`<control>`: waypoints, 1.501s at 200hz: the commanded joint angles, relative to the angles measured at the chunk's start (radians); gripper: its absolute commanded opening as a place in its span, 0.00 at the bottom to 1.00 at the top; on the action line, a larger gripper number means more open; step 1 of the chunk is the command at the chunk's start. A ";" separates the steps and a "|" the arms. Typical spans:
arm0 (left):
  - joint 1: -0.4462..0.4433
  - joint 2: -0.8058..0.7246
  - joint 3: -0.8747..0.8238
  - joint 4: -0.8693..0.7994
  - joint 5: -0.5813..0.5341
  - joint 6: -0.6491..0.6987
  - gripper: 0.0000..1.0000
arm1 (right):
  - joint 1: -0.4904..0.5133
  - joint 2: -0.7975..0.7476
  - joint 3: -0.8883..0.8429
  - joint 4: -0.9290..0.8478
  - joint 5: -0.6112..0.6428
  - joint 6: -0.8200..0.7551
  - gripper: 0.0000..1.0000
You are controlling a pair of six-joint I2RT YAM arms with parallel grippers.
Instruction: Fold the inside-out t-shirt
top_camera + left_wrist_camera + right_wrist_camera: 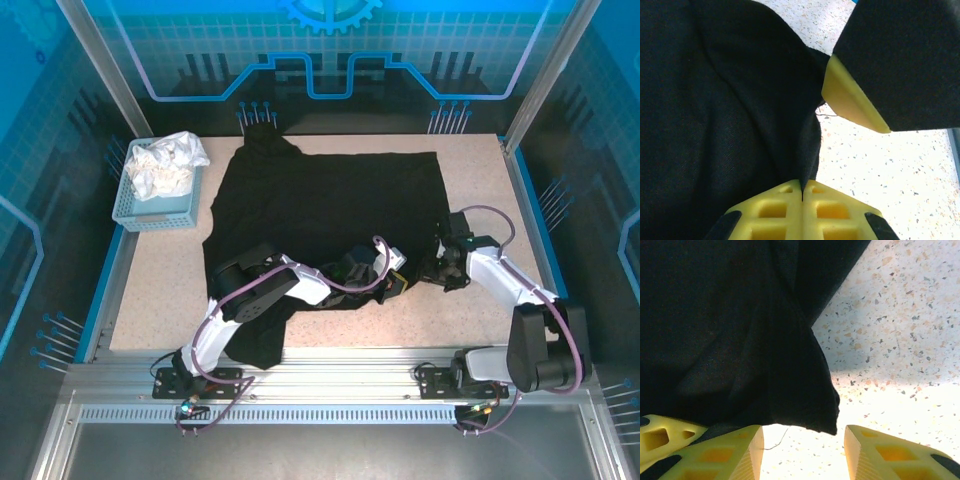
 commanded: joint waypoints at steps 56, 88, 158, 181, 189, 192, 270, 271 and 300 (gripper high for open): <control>0.004 -0.041 -0.002 0.022 0.044 -0.018 0.00 | 0.009 0.142 0.089 0.028 0.045 0.009 0.41; 0.005 -0.042 -0.005 0.025 0.046 -0.018 0.00 | -0.007 0.170 0.125 0.000 0.108 -0.031 0.24; 0.004 -0.037 0.000 0.017 0.059 -0.014 0.00 | 0.001 0.175 0.222 -0.036 0.210 -0.109 0.06; 0.004 -0.029 0.003 0.020 0.068 -0.019 0.00 | 0.007 0.208 0.272 -0.024 0.111 -0.144 0.06; 0.006 -0.027 0.002 0.024 0.068 -0.023 0.00 | 0.007 0.229 0.290 -0.016 0.082 -0.154 0.06; 0.005 -0.025 0.001 0.026 0.068 -0.026 0.00 | 0.006 0.239 0.295 -0.013 0.068 -0.161 0.06; 0.043 -0.007 -0.019 0.104 0.083 -0.126 0.00 | 0.050 0.333 0.369 -0.046 0.145 -0.209 0.30; 0.043 -0.007 -0.019 0.104 0.083 -0.127 0.00 | 0.051 0.331 0.368 -0.047 0.147 -0.209 0.30; 0.049 0.001 -0.015 0.109 0.084 -0.144 0.00 | 0.070 0.252 0.320 -0.064 0.171 -0.194 0.41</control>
